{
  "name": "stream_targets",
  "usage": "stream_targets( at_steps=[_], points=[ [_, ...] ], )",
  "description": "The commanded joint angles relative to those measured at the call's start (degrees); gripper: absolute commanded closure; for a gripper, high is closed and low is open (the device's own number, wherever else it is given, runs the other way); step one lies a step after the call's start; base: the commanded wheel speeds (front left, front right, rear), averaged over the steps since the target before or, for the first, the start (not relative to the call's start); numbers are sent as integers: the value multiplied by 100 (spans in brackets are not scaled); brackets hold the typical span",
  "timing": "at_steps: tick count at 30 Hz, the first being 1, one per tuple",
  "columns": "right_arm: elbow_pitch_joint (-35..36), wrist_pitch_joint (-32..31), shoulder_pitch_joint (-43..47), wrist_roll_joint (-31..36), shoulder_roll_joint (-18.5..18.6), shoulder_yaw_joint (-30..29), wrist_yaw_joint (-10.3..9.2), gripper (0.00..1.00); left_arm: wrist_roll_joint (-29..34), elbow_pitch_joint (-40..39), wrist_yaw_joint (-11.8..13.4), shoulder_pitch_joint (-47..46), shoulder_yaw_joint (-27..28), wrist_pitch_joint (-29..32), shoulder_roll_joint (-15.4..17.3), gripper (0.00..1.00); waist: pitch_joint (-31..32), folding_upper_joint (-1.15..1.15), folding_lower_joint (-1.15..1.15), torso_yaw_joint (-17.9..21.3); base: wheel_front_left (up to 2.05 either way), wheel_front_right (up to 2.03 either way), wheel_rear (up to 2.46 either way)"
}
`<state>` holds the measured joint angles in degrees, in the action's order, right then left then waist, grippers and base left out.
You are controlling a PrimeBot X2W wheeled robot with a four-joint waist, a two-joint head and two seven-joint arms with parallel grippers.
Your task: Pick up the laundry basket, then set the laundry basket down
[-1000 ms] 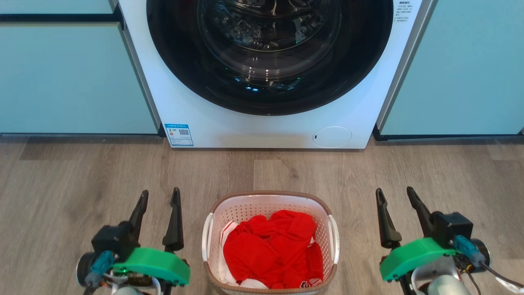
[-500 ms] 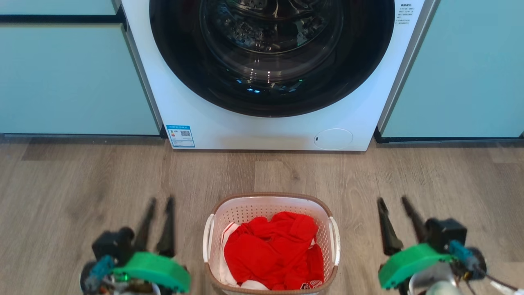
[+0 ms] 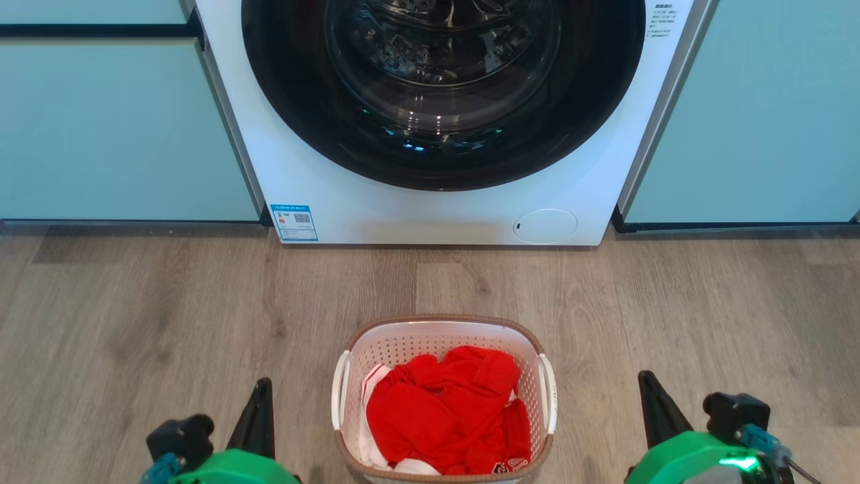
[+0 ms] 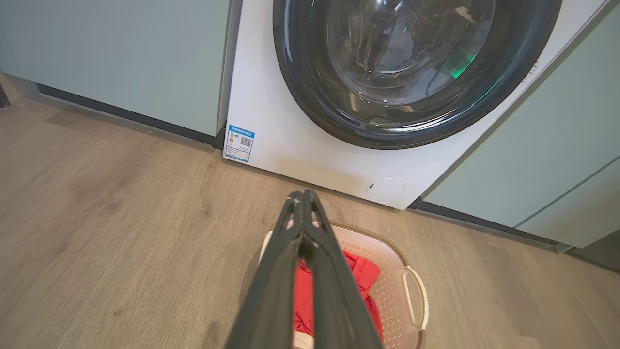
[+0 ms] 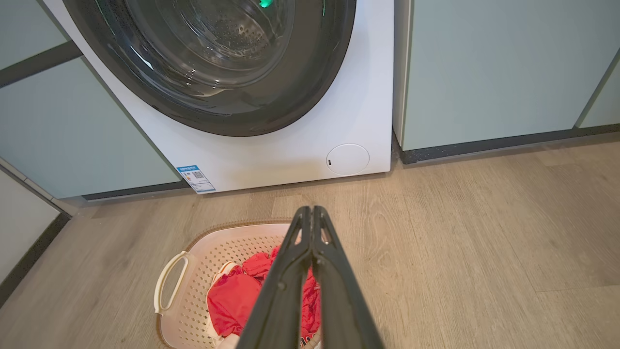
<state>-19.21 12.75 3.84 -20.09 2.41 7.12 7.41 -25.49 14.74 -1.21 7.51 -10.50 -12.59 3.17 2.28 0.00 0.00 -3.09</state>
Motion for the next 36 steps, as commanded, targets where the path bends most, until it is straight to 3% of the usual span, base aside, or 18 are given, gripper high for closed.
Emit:
stream_targets(
  at_steps=[1, 36],
  points=[
    [205, -19, -256, -136, 44, -52, 1, 100, -115, -177, -40, -314, 88, 12, 22, 100, -2, 0, 0, 3, 0, 0, 0],
    [308, -520, -480, -2418, 125, -348, 3, 100, -2206, -144, -223, -638, 512, 538, 61, 100, -77, 0, 0, 97, 0, 0, 0]
  ],
)
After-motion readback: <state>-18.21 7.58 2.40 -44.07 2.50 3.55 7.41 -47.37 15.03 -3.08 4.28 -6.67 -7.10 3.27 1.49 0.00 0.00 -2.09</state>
